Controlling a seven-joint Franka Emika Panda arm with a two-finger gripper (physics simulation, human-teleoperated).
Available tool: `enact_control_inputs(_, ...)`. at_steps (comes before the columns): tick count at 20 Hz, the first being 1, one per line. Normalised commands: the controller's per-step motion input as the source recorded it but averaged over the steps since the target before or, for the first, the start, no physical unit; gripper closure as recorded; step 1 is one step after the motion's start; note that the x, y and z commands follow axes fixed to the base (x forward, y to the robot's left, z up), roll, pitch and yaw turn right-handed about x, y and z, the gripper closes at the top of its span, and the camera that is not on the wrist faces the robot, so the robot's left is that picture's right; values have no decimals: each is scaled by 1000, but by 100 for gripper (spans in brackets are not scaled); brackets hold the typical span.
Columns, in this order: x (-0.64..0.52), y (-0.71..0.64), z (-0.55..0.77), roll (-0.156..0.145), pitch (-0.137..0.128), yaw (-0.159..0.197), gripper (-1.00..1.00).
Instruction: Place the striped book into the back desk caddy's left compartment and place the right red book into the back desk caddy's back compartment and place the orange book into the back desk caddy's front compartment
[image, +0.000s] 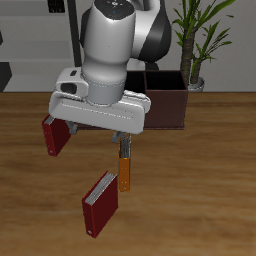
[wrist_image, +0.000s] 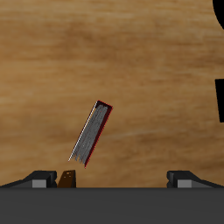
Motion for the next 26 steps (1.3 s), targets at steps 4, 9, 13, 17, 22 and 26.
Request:
enact_control_inputs(4,-159,-48,0,53,1,23,-100)
enact_control_inputs(9,-351,-357,-60,61,-35,40,-100)
enact_control_inputs(13,-606,-591,-101,28,-29,-11,-100)
enact_control_inputs(17,-630,-509,-265,16,-25,90,-100)
enact_control_inputs(22,-767,-696,-287,13,13,-56,-100)
enact_control_inputs(26,-685,-330,-18,0,-75,10,-100)
